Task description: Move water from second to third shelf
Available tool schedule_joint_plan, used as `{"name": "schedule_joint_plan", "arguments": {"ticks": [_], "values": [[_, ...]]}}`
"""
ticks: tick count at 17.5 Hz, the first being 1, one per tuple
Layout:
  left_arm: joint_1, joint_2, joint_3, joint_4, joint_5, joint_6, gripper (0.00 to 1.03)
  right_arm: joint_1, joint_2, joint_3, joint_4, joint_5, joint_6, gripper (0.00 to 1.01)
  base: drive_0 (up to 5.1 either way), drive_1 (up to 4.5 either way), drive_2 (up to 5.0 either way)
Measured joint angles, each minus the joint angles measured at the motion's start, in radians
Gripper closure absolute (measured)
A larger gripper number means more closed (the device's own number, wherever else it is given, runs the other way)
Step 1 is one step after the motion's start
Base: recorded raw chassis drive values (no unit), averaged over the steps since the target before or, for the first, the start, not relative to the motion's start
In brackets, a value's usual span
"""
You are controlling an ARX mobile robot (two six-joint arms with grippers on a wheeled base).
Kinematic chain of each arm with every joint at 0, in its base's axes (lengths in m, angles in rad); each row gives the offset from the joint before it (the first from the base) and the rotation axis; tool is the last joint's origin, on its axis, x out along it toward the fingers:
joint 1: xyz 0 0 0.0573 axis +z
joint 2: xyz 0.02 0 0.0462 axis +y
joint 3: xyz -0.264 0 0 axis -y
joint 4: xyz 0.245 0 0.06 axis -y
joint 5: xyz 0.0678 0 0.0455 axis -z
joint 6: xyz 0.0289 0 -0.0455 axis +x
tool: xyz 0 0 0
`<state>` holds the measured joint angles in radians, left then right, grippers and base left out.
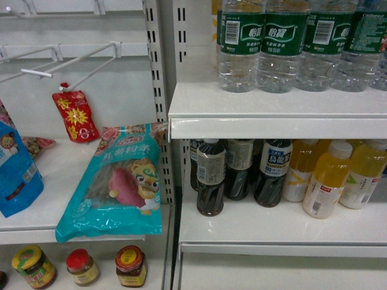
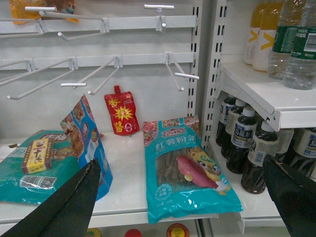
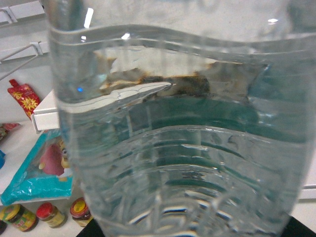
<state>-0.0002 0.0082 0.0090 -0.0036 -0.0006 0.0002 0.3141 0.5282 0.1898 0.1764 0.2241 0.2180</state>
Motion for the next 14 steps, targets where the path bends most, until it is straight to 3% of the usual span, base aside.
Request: {"name": "schedule_joint_plan", "arguments": {"ticks": [12, 14], "values": [[0.0, 0.0, 0.0, 0.0, 0.0, 0.0, 0.05, 0.0, 0.0, 0.0, 0.0, 0.003, 0.0, 0.59, 0.0, 0.0, 0.0], [0.0, 0.0, 0.0, 0.0, 0.0, 0.0, 0.05, -0.002, 0.027, -0.002, 0.06, 0.005, -0.035, 0.59, 0.0, 0.0, 0.0]]}}
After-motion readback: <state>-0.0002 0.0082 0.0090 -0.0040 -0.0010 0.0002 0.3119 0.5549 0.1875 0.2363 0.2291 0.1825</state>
